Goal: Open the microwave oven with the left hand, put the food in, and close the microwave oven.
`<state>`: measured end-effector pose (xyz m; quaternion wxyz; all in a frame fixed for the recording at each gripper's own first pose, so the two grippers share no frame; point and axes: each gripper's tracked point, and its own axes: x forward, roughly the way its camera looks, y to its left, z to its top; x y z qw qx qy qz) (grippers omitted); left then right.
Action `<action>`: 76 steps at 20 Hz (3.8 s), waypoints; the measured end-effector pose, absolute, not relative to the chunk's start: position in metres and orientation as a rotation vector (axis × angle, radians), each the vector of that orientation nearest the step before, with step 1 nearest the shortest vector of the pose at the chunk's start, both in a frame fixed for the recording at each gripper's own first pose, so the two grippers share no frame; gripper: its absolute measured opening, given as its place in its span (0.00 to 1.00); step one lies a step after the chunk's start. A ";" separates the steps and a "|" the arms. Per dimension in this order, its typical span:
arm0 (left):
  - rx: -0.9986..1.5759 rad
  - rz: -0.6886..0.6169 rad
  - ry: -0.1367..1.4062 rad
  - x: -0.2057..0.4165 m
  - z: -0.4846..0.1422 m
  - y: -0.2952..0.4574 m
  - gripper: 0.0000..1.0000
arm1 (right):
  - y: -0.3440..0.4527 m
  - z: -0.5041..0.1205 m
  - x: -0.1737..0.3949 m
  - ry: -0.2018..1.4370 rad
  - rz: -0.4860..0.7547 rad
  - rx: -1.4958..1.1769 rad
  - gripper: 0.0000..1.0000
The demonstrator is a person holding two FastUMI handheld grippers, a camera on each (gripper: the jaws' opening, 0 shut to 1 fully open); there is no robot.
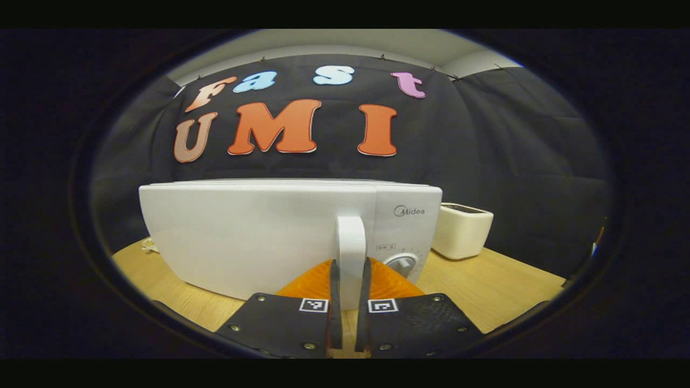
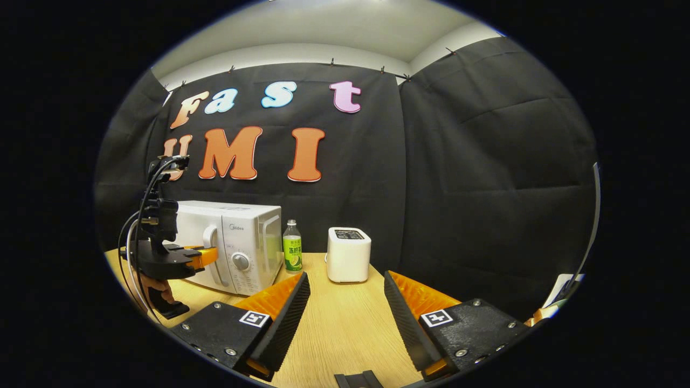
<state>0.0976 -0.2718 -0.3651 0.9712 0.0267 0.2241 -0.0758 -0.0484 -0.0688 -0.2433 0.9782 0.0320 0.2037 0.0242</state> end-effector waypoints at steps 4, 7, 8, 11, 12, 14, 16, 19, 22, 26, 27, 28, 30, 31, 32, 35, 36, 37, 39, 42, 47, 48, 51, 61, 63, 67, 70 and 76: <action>0.117 -0.128 0.521 0.092 -0.393 -0.268 0.40 | -0.070 -0.247 -0.048 0.413 0.049 0.067 0.87; 0.115 -0.136 0.520 0.100 -0.394 -0.267 0.62 | -0.075 -0.250 -0.048 0.415 0.039 0.062 0.87; 0.148 -0.139 0.531 0.099 -0.395 -0.268 0.72 | -0.076 -0.251 -0.047 0.415 0.036 0.062 0.87; 0.145 -0.095 0.503 0.104 -0.388 -0.256 0.80 | -0.075 -0.255 -0.044 0.418 0.035 0.074 0.87; 0.100 -0.090 0.498 0.107 -0.389 -0.256 0.81 | -0.073 -0.256 -0.043 0.420 0.040 0.075 0.87; 0.106 -0.083 0.504 0.106 -0.389 -0.251 0.81 | -0.070 -0.259 -0.042 0.423 0.042 0.072 0.87; 0.086 -0.126 0.508 0.106 -0.391 -0.262 0.72 | -0.066 -0.262 -0.041 0.429 0.050 0.075 0.87; 0.092 -0.148 0.516 0.104 -0.390 -0.275 0.24 | -0.060 -0.265 -0.042 0.428 0.061 0.063 0.87; 0.066 -0.169 0.515 0.104 -0.389 -0.275 0.11 | -0.062 -0.268 -0.042 0.431 0.057 0.053 0.87; 0.050 -0.175 0.521 0.101 -0.389 -0.274 0.08 | -0.057 -0.268 -0.044 0.443 0.065 0.094 0.87; 0.044 -0.169 0.516 0.100 -0.388 -0.273 0.07 | -0.057 -0.268 -0.044 0.442 0.062 0.093 0.87; 0.037 -0.163 0.506 0.100 -0.387 -0.272 0.02 | -0.059 -0.267 -0.045 0.439 0.058 0.088 0.87; 0.030 -0.147 0.461 0.089 -0.381 -0.271 0.06 | -0.063 -0.266 -0.046 0.435 0.050 0.077 0.87; 0.052 -0.147 0.438 0.083 -0.378 -0.270 0.06 | -0.066 -0.267 -0.047 0.434 0.045 0.074 0.87; 0.081 -0.160 0.418 0.078 -0.376 -0.270 0.06 | -0.069 -0.268 -0.046 0.439 0.039 0.078 0.87; 0.056 -0.184 0.440 0.052 -0.369 -0.262 0.06 | -0.064 -0.272 -0.048 0.459 0.048 0.120 0.87; 0.075 -0.198 0.436 0.041 -0.364 -0.258 0.06 | -0.061 -0.274 -0.049 0.465 0.051 0.129 0.87; 0.080 -0.208 0.443 0.031 -0.361 -0.255 0.06 | -0.057 -0.275 -0.050 0.469 0.055 0.133 0.87; 0.068 -0.230 0.445 0.012 -0.353 -0.246 0.02 | -0.047 -0.275 -0.053 0.477 0.070 0.132 0.87; 0.053 -0.262 0.443 -0.018 -0.339 -0.226 0.10 | -0.031 -0.273 -0.058 0.483 0.097 0.121 0.87; 0.052 -0.280 0.437 -0.064 -0.319 -0.187 0.06 | -0.001 -0.277 -0.072 0.518 0.154 0.105 0.87; 0.053 -0.281 0.432 -0.071 -0.314 -0.179 0.06 | 0.005 -0.279 -0.075 0.528 0.168 0.104 0.87; 0.058 -0.269 0.424 -0.093 -0.304 -0.149 0.06 | 0.016 -0.282 -0.079 0.561 0.184 0.104 0.87; 0.070 -0.058 0.376 -0.147 -0.275 0.011 0.12 | 0.038 -0.296 -0.085 0.666 0.173 0.132 0.87; 0.071 0.004 0.396 -0.156 -0.279 0.047 0.10 | 0.047 -0.298 -0.087 0.686 0.183 0.146 0.87; 0.072 -0.011 0.406 -0.158 -0.272 0.073 0.19 | 0.060 -0.309 -0.094 0.740 0.183 0.152 0.87; 0.108 -0.030 0.414 -0.165 -0.268 0.088 0.62 | 0.063 -0.317 -0.100 0.777 0.179 0.153 0.87; 0.160 -0.003 0.396 -0.173 -0.256 0.123 0.86 | 0.060 -0.332 -0.106 0.845 0.158 0.153 0.87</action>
